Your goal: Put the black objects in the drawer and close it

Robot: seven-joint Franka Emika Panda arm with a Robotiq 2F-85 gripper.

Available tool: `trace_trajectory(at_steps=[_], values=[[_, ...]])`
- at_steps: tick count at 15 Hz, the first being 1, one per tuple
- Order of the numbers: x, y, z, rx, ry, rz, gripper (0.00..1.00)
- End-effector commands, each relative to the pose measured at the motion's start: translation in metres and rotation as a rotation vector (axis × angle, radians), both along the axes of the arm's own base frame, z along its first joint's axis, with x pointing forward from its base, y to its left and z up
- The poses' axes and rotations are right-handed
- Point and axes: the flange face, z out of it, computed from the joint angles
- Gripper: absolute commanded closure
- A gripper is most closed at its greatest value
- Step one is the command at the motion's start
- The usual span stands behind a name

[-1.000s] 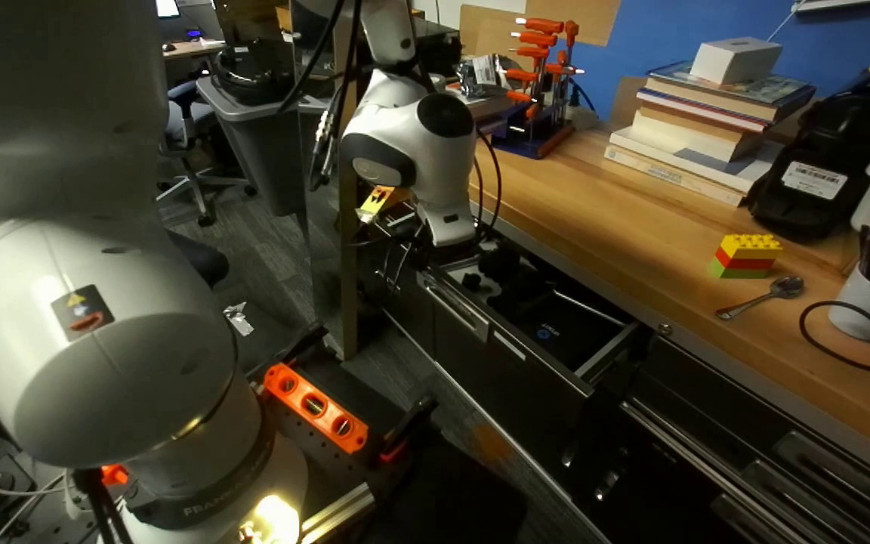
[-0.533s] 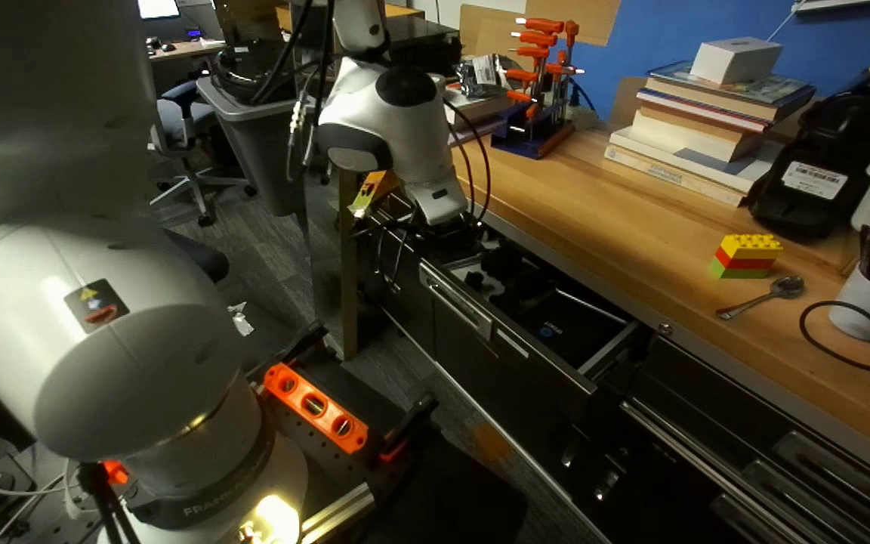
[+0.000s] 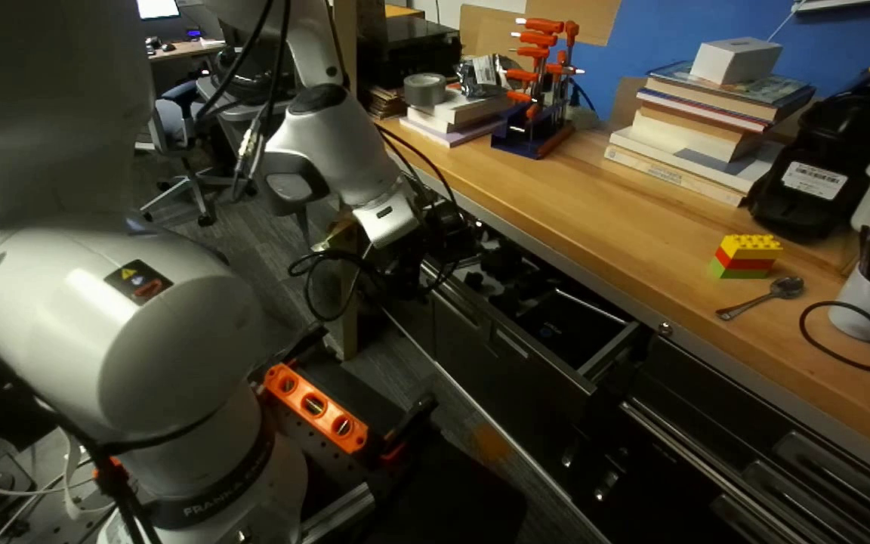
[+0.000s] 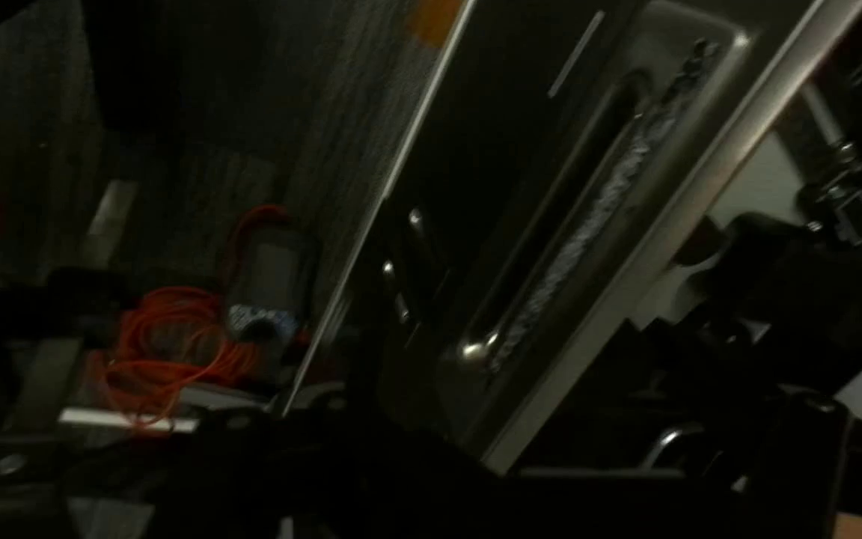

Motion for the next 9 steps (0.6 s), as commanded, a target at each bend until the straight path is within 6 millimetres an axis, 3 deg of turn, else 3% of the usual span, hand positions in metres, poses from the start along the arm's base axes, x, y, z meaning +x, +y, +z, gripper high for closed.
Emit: trace_trajectory(at_steps=[1,5,9], values=[[-0.023,0.009,0.012,-0.16,0.073,-0.109,0.0],[-0.032,0.024,0.026,-0.244,0.265,-0.204,0.0],[-0.015,0.03,0.02,-0.135,0.396,-0.073,0.0]])
